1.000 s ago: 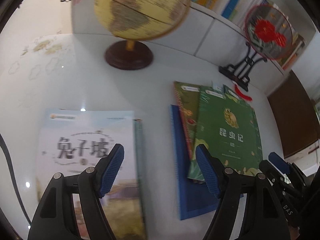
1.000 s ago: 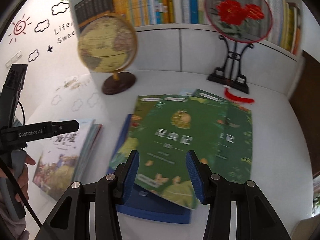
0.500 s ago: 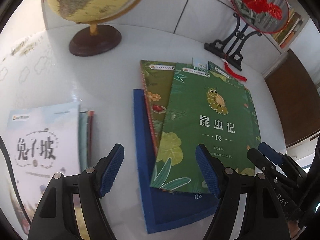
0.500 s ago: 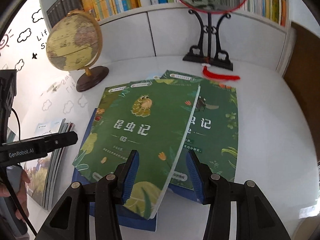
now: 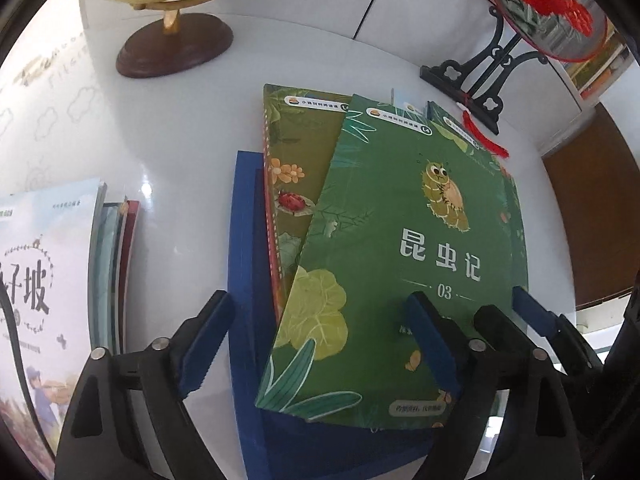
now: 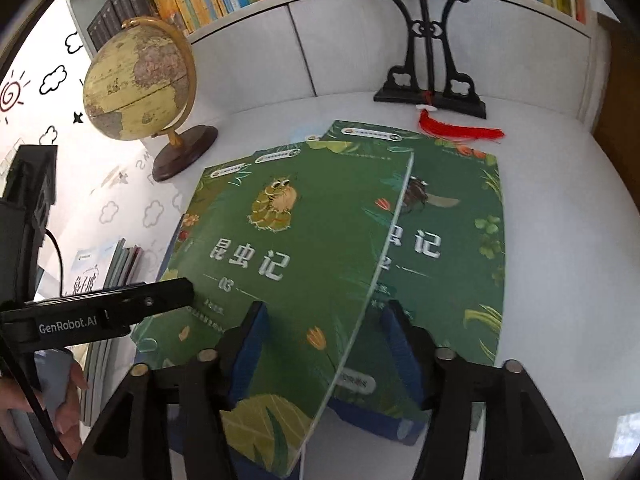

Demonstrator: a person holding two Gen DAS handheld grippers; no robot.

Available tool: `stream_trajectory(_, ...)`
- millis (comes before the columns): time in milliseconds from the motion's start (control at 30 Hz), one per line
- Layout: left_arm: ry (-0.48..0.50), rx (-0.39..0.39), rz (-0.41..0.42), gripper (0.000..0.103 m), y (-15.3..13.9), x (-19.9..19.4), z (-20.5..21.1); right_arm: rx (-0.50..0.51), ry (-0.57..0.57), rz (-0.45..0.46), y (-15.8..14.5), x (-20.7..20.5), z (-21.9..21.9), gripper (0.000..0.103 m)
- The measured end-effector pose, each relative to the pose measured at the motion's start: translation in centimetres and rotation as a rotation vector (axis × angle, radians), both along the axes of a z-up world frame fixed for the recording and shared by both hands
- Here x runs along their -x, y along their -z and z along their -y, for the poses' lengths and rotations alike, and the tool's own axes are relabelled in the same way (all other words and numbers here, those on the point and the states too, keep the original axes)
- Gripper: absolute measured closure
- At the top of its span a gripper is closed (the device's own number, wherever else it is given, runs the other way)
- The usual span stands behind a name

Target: Organize books

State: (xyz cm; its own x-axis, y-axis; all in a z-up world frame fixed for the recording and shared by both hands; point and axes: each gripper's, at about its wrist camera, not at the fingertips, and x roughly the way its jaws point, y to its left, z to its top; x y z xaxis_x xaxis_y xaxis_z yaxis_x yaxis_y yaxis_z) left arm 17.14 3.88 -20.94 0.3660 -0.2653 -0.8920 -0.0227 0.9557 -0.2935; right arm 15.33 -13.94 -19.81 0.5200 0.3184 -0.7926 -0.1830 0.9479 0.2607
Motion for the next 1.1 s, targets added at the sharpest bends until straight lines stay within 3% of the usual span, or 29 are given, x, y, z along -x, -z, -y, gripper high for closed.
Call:
stream_trajectory(33,0.006,-0.001,0.005,0.015,0.0,0.0,0.0,-0.011,-0.004,0.001,0.0,-0.1,-0.1,0.028)
stream_trajectory(167,0.016,0.006,0.01,0.015,-0.1,0.2,-0.1,-0.116,-0.016,-0.004,-0.1,-0.4,-0.2,0.021)
stream_trajectory(367,0.03,-0.005,0.005,0.015,-0.3,0.4,0.4,-0.35,-0.01,-0.067,0.0,-0.4,0.9,0.021)
stream_trajectory(500,0.037,-0.007,-0.005,0.018,-0.5,0.9,0.2,-0.385,0.026,-0.083,0.0,-0.1,1.0,0.022)
stream_trajectory(567,0.04,-0.026,-0.008,0.024,-0.7,1.3,-0.1,-0.414,0.04,-0.099,0.0,0.1,1.3,0.03)
stream_trajectory(633,0.037,-0.049,-0.003,0.032,-1.0,1.7,-0.6,-0.441,0.036,-0.105,0.1,0.3,1.9,0.049)
stream_trajectory(733,0.039,-0.068,-0.005,0.045,-1.3,1.9,-1.3,-0.461,0.035,-0.123,0.3,0.7,2.6,0.066)
stream_trajectory(900,0.055,-0.081,-0.011,0.05,-1.3,2.5,-1.5,-0.671,0.007,-0.088,-0.4,1.6,3.6,0.068)
stream_trajectory(1100,0.064,-0.052,-0.02,0.052,-1.4,3.4,-1.8,-0.542,0.064,-0.121,0.3,1.8,2.4,0.073)
